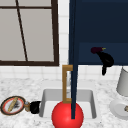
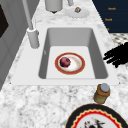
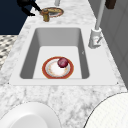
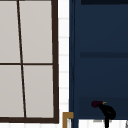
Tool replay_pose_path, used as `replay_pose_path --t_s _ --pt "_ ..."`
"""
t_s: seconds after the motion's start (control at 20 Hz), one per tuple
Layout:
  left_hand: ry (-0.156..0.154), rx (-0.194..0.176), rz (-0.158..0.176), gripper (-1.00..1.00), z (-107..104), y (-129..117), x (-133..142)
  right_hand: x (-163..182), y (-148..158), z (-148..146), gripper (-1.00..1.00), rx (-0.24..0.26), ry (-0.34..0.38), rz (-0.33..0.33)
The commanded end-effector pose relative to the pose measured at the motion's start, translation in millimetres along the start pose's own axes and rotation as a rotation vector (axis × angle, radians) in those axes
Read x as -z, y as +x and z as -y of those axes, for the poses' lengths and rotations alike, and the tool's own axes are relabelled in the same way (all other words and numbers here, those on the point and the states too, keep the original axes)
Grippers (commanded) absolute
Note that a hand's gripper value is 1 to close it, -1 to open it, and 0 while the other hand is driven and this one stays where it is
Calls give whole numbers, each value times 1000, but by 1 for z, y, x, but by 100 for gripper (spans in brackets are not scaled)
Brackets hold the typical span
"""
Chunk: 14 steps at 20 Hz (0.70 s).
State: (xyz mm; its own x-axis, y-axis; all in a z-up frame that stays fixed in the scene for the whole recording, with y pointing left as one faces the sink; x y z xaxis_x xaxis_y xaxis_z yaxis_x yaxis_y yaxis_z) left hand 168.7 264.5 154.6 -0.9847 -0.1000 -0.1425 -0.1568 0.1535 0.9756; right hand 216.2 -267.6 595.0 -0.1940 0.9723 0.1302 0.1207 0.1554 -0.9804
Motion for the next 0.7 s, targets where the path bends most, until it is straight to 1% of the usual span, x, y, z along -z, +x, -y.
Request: replay_pose_path --t_s 0.0,0.15,0.2,0.4,0.65 --pt "0 0 0 0 0 0 0 -25 11 -8 -100 -38 -49 -25" --pt "0 0 0 0 0 0 0 -45 18 -12 -100 -34 -75 -31" --pt "0 0 0 0 0 0 0 -50 20 -7 -100 -22 -78 -39" --pt "0 0 0 0 0 0 0 -74 31 -6 -100 -18 -57 -69" --pt "0 0 0 0 0 0 0 -101 46 -4 -100 -16 -61 -118"
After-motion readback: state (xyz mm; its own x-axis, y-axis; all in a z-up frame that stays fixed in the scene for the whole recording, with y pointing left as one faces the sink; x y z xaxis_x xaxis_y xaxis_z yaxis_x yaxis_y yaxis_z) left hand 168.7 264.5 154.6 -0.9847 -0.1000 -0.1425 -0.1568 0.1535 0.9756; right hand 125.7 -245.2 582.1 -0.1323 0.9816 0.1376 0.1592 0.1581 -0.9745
